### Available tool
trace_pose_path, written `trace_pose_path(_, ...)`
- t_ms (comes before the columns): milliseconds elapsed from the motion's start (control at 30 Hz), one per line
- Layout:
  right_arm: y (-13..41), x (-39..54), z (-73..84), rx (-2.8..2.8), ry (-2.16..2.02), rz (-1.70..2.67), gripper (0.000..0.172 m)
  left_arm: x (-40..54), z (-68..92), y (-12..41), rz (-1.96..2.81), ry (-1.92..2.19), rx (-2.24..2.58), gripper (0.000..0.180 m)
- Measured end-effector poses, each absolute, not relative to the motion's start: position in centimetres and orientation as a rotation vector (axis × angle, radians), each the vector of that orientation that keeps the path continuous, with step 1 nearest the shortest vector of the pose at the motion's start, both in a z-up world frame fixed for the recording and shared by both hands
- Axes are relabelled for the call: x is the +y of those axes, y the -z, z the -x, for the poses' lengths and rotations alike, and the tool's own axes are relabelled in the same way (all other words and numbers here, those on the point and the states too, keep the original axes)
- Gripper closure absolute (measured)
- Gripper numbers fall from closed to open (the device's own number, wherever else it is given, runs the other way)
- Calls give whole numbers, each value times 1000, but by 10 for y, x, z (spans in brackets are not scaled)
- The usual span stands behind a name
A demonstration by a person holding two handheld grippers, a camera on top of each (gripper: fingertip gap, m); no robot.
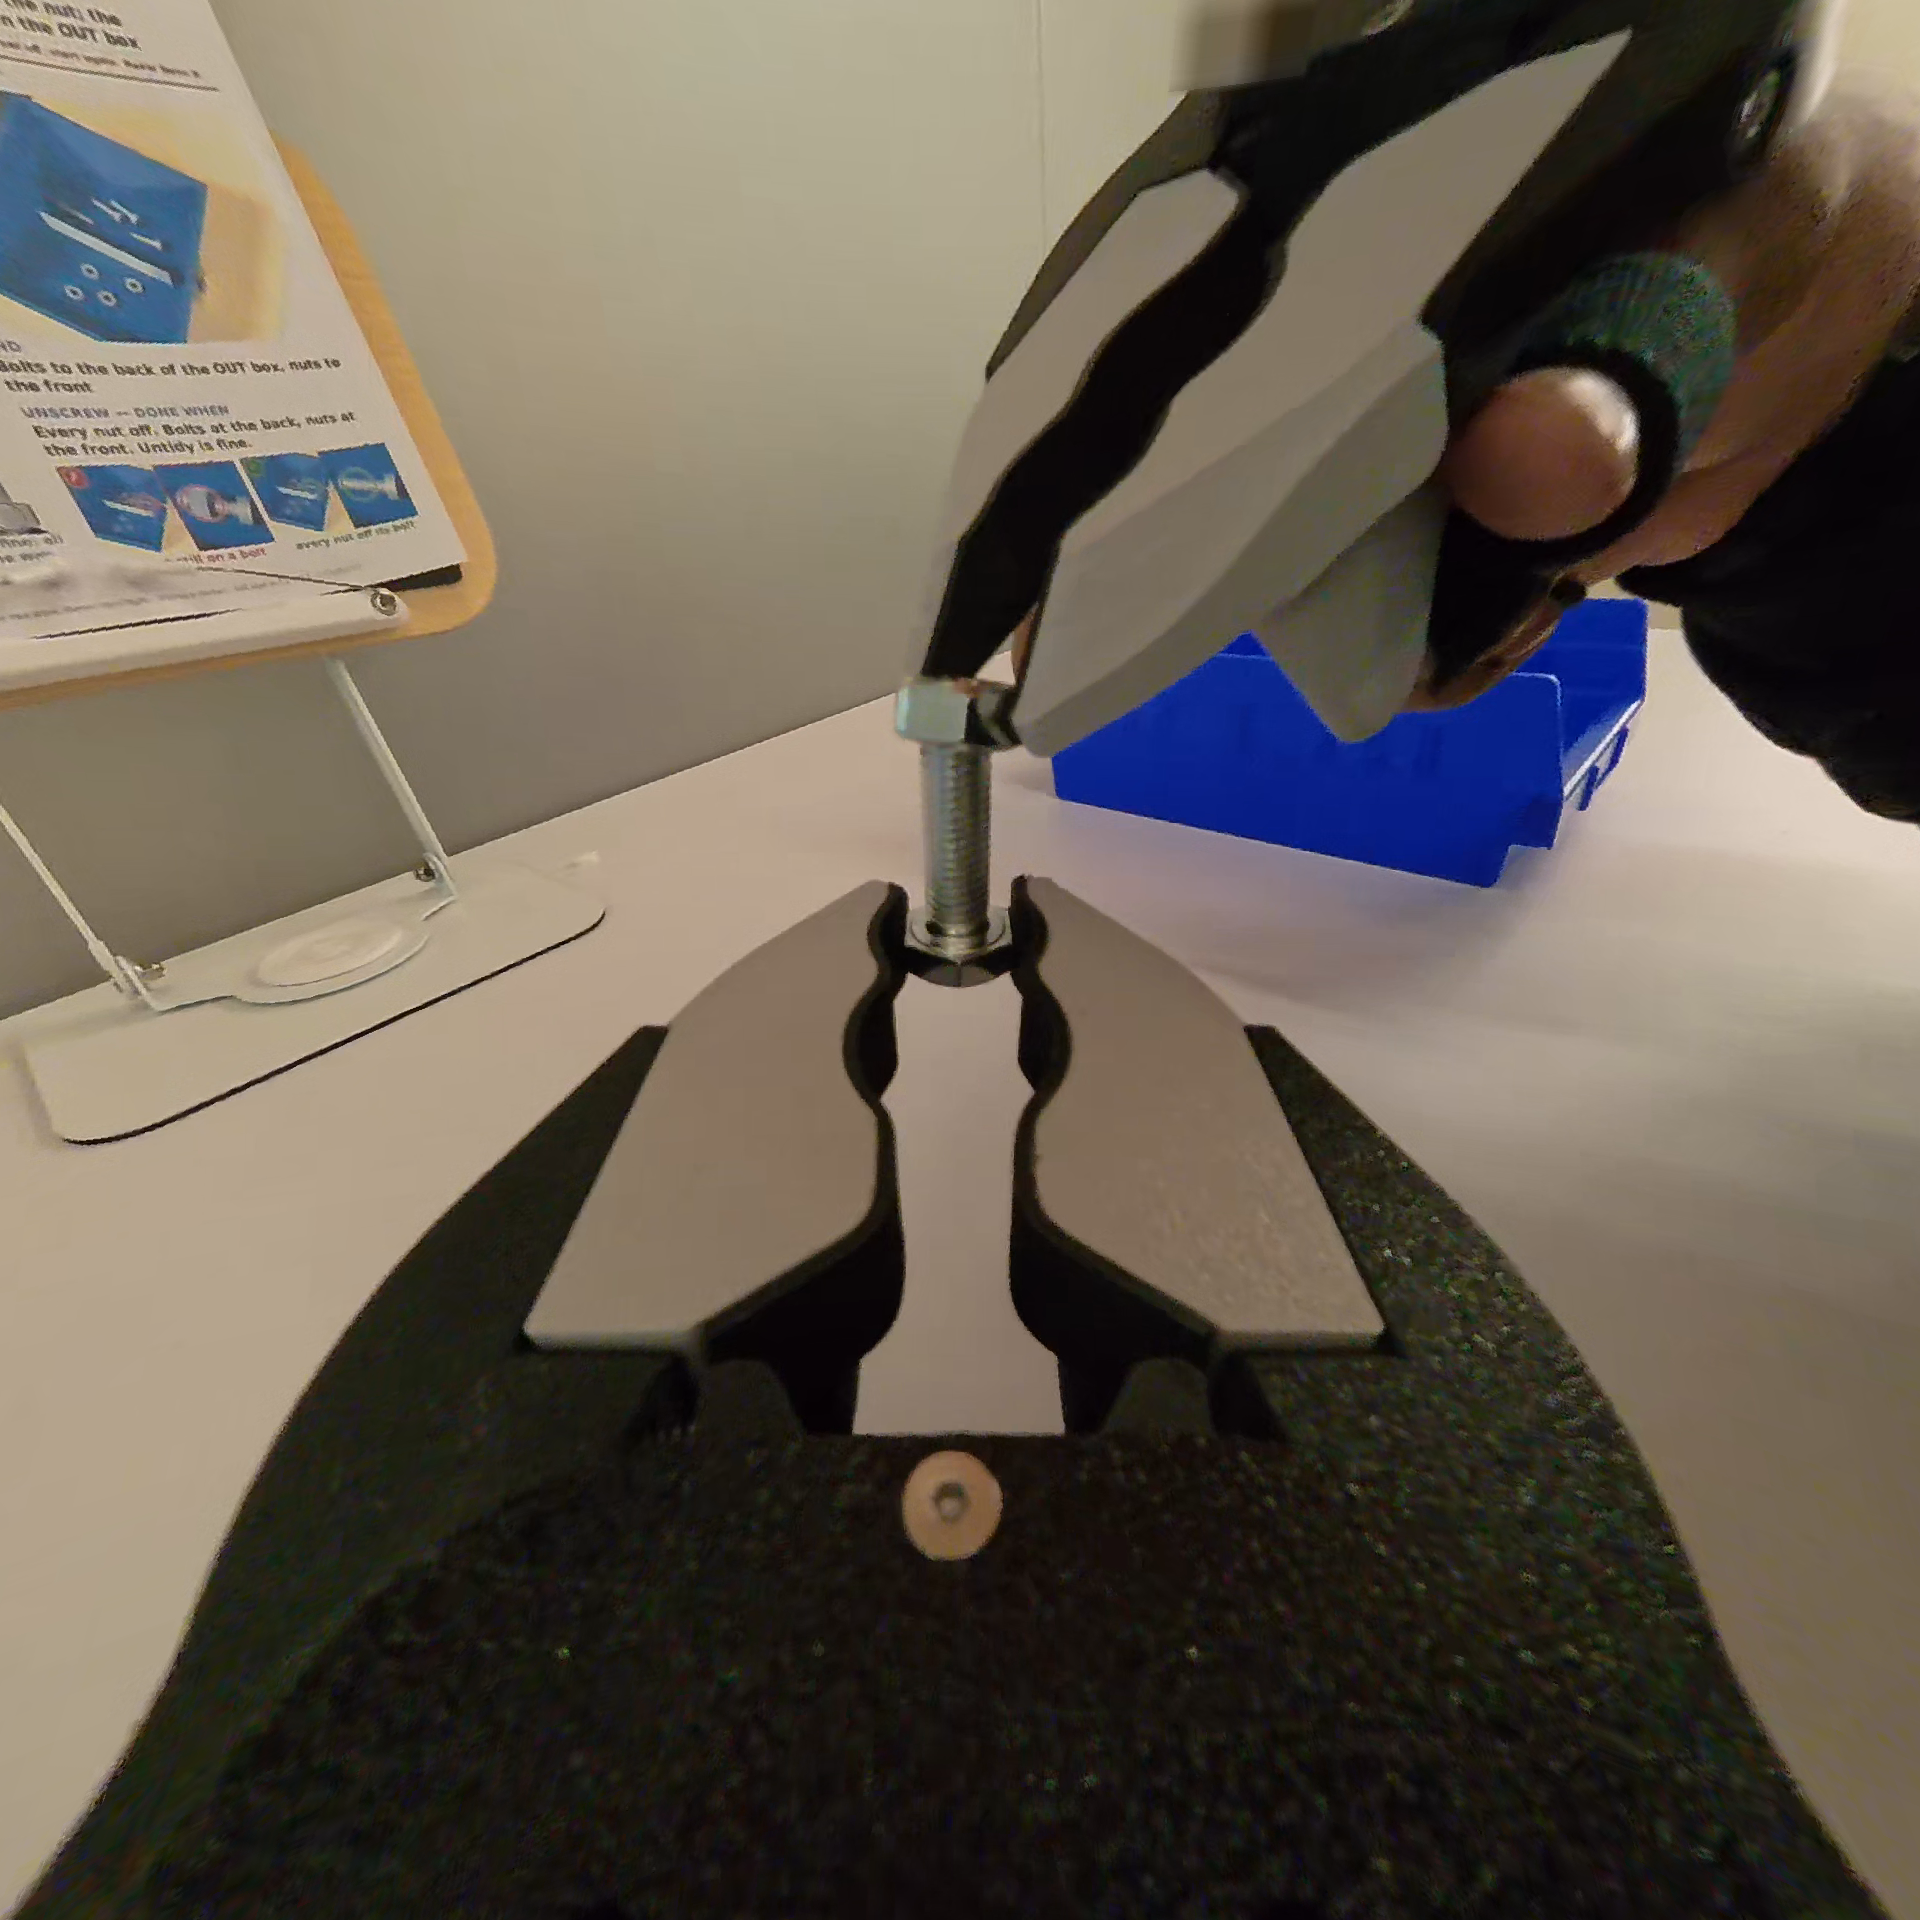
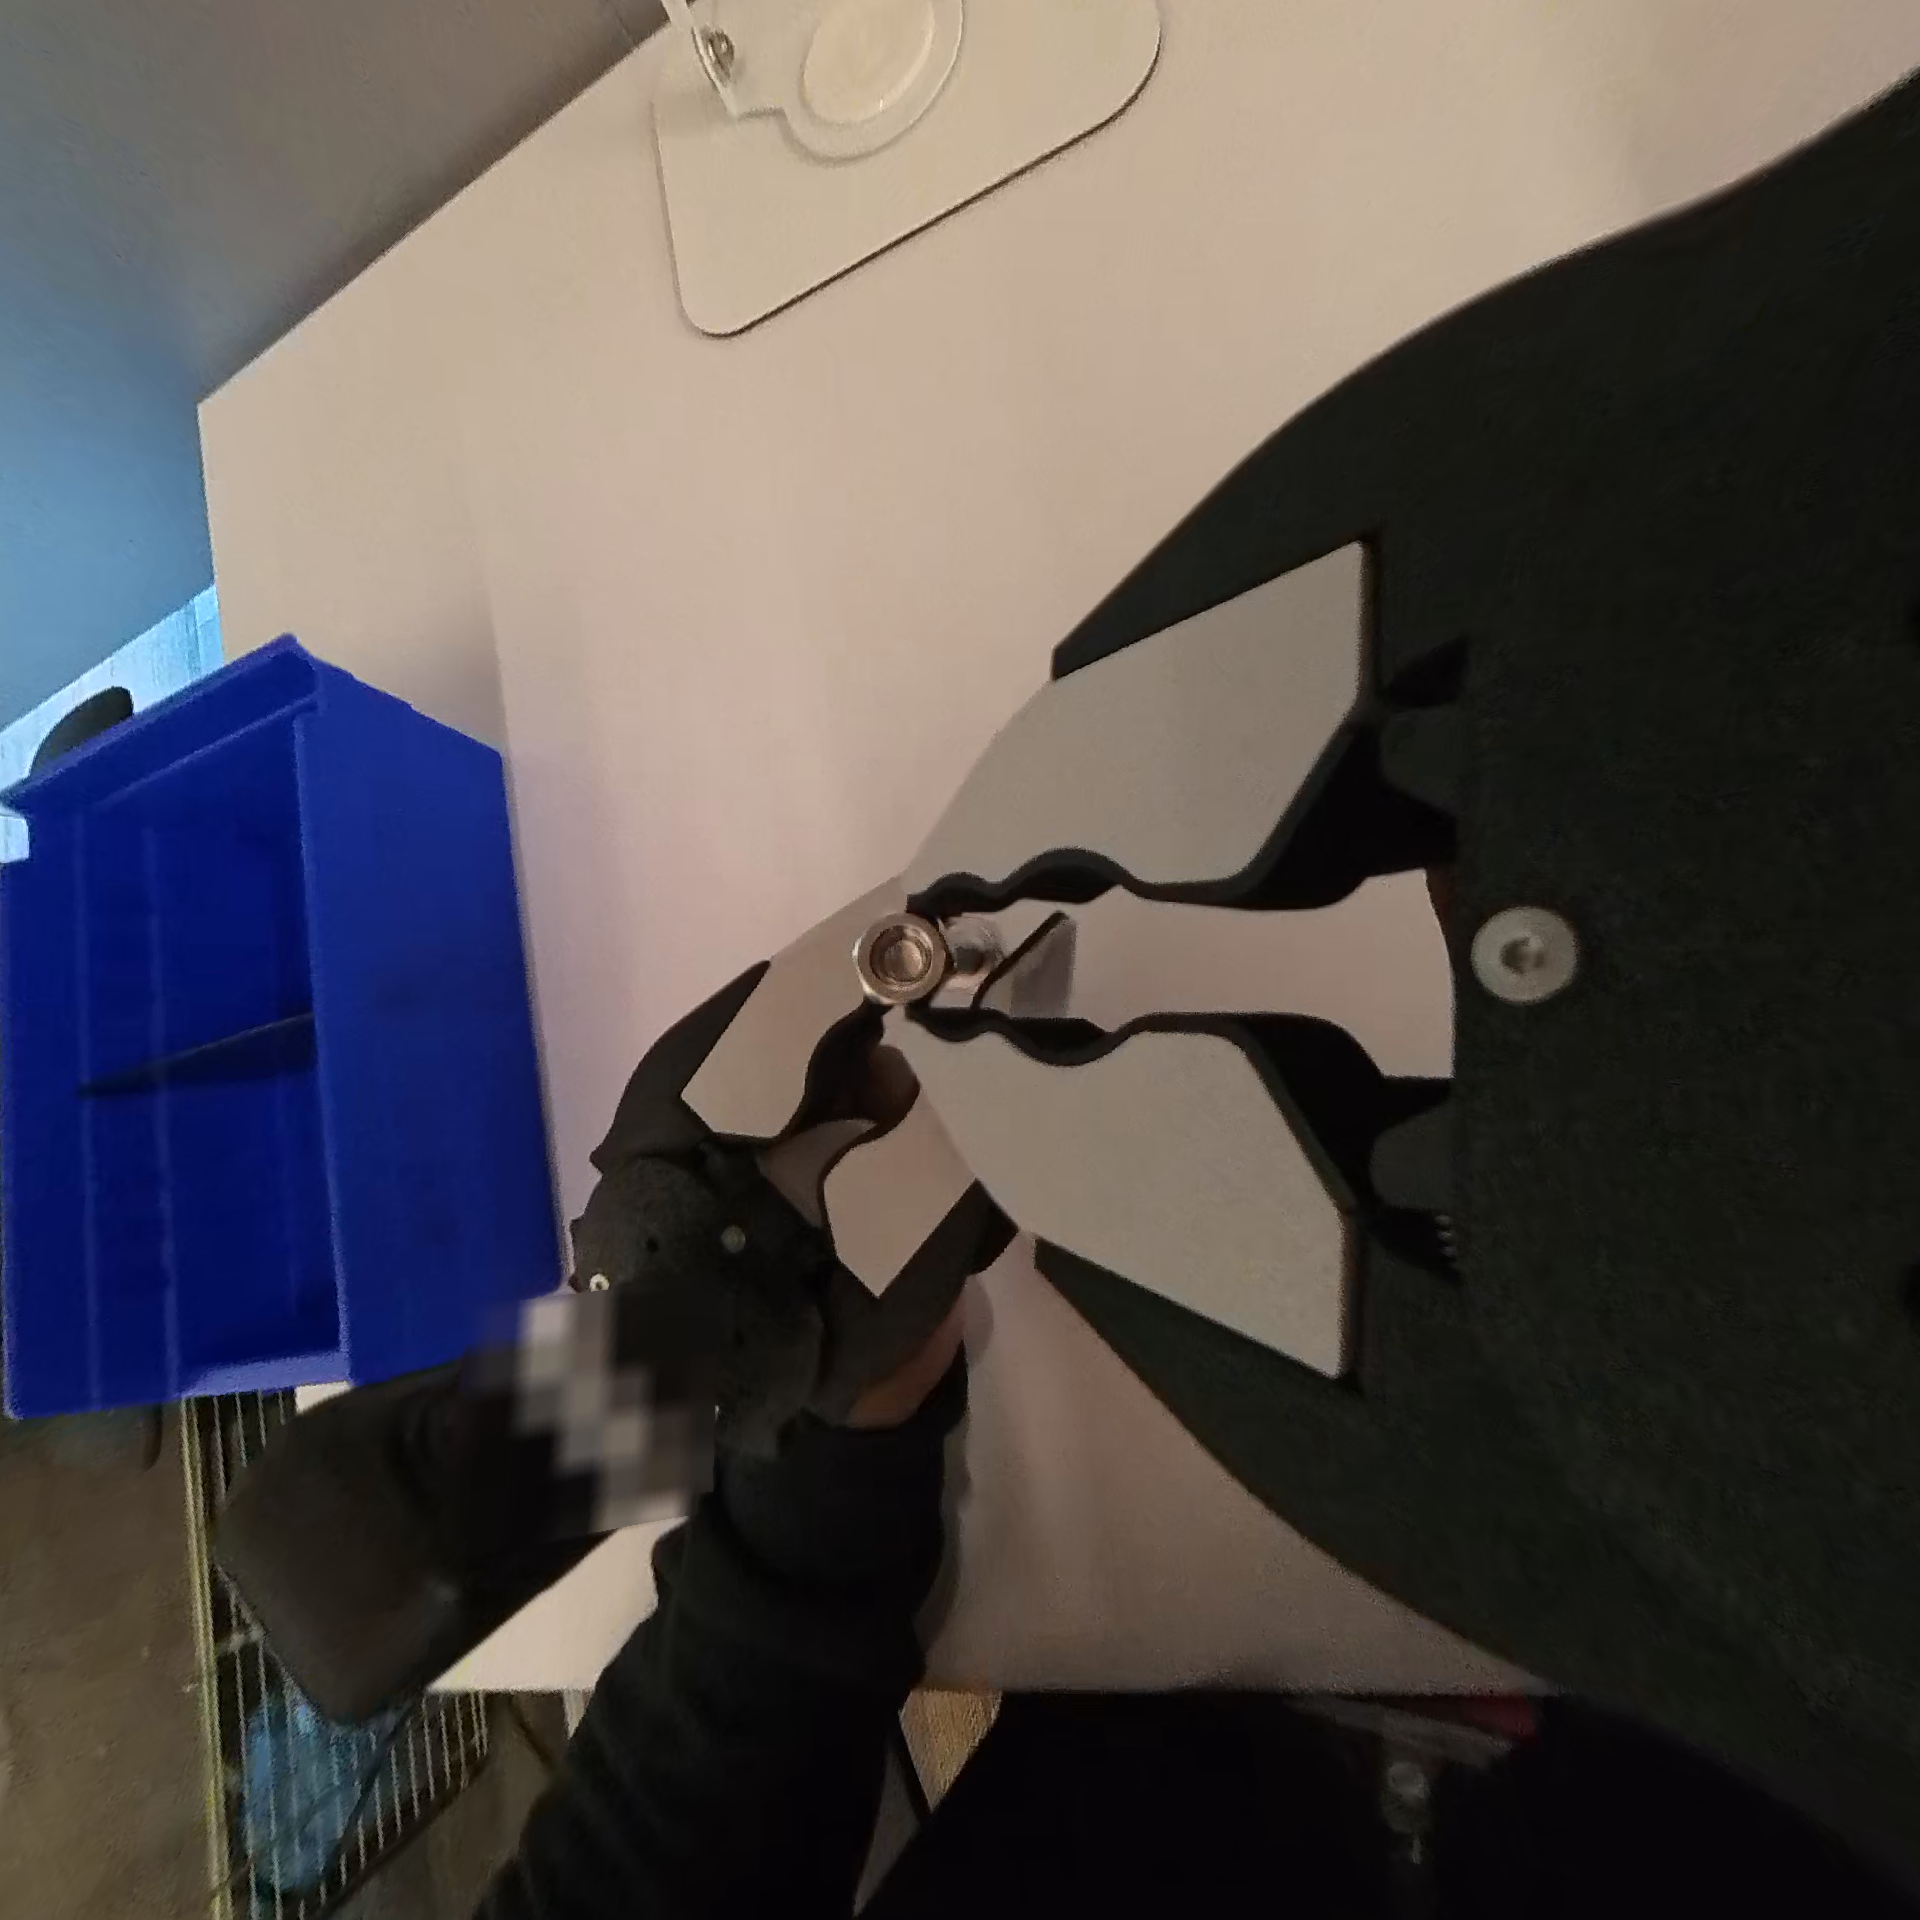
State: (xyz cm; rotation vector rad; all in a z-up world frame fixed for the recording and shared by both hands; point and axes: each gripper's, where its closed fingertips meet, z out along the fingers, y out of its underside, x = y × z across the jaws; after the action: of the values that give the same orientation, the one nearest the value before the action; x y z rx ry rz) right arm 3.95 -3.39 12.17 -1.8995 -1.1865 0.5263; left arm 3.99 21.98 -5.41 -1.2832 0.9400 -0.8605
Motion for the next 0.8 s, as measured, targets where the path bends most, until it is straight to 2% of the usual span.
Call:
trace_pose_path(500, -106, -42, -51, -1453, -309, 1946, 155, 217, -41, 70, 1280, 664, 1126, 162)
trace_pose_path(800, -103, -47, -54, -1496, -407, 1969, 155, 213, -42, 73, 1263, 658, 1187, 162)
